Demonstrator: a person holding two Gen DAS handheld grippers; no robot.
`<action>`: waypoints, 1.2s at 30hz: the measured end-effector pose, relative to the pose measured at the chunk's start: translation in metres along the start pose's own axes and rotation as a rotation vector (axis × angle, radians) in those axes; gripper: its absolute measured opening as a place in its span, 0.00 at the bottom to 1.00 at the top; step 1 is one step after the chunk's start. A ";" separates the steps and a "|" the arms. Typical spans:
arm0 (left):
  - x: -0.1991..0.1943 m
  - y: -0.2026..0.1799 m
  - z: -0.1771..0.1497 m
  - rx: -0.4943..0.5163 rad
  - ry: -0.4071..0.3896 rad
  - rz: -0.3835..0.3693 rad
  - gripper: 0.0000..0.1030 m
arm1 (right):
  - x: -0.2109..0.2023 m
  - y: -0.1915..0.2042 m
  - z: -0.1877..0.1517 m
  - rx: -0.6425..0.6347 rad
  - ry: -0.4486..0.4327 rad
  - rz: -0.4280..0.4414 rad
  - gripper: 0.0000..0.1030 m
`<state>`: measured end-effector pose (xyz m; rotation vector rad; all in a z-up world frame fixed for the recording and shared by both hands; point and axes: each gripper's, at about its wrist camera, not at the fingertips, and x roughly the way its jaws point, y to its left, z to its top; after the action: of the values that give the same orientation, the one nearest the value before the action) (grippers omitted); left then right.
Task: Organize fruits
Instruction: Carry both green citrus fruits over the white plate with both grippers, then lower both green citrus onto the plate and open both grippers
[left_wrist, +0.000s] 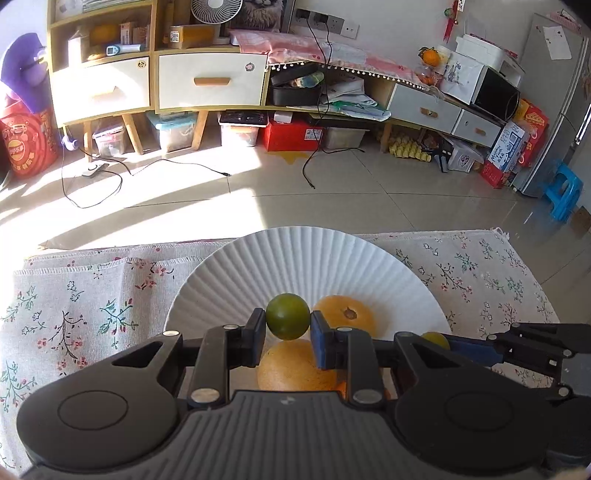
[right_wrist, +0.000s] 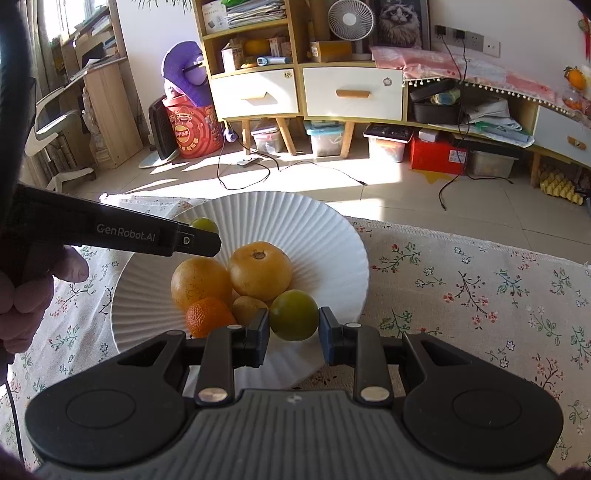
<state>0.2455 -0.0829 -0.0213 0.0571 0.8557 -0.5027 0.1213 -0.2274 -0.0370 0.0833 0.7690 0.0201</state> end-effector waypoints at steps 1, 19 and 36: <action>0.003 0.002 0.001 -0.010 0.007 0.000 0.14 | 0.001 0.000 0.000 -0.003 -0.001 0.004 0.25; 0.013 0.009 0.005 -0.044 0.027 0.005 0.17 | 0.005 0.002 0.004 -0.033 -0.008 0.013 0.32; -0.026 0.001 -0.009 -0.010 -0.024 0.039 0.56 | -0.018 0.006 0.006 0.005 -0.026 -0.021 0.68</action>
<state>0.2256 -0.0696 -0.0081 0.0584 0.8317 -0.4618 0.1127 -0.2222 -0.0196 0.0804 0.7435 -0.0025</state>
